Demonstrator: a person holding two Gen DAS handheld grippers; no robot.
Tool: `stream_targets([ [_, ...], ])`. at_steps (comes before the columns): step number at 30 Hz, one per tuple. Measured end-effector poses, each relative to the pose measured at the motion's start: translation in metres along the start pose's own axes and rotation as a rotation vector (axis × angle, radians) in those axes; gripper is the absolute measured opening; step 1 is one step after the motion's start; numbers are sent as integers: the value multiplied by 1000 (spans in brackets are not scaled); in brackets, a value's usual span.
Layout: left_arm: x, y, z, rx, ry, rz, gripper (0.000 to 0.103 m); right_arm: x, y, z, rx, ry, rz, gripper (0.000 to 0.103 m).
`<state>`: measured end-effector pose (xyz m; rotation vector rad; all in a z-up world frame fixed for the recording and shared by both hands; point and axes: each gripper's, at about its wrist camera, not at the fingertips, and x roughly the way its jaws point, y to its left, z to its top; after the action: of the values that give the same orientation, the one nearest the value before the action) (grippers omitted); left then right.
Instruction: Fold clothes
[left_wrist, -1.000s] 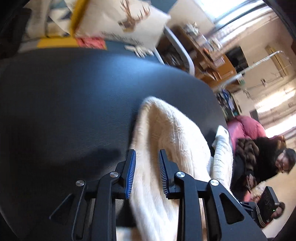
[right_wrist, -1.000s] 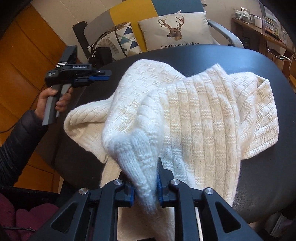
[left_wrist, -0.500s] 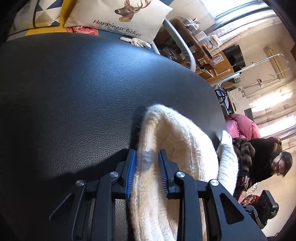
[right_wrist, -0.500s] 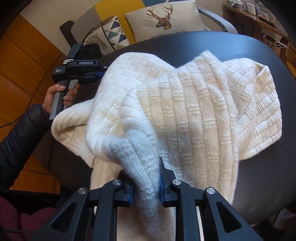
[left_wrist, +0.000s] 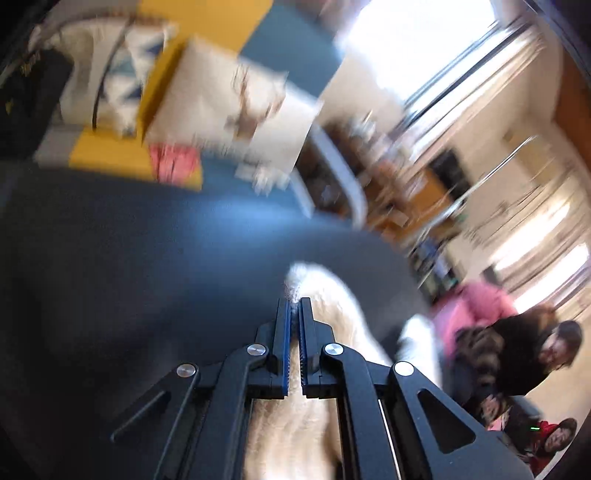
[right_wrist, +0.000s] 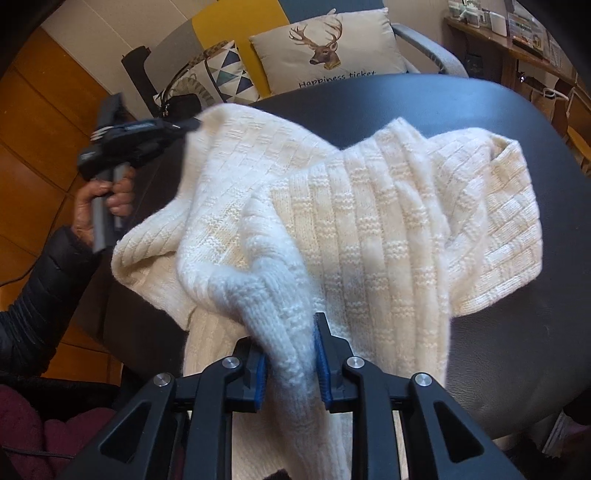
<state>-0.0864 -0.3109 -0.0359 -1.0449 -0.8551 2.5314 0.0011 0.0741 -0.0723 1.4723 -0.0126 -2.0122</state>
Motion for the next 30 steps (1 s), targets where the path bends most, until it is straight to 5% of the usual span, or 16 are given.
stream_targets([
  [3, -68, -19, 4, 76, -123, -95, 2, -7, -6, 0, 14, -16, -12, 22],
  [6, -120, -49, -20, 219, -146, -168, 2, -14, -10, 0, 7, -34, -27, 22],
  [11, -151, -81, -105, 372, 29, -149, 2, -29, -17, 8, -54, -3, -72, 22],
  [17, -125, -84, -194, 355, 272, -114, 2, -39, -20, 71, -91, -75, -170, 28],
  [24, -122, -64, -213, 256, 270, -107, 2, 35, -33, 159, -68, 92, -99, 31],
  [30, -127, -45, -213, 197, 253, -70, 3, 81, -56, 192, 33, 225, 0, 39],
])
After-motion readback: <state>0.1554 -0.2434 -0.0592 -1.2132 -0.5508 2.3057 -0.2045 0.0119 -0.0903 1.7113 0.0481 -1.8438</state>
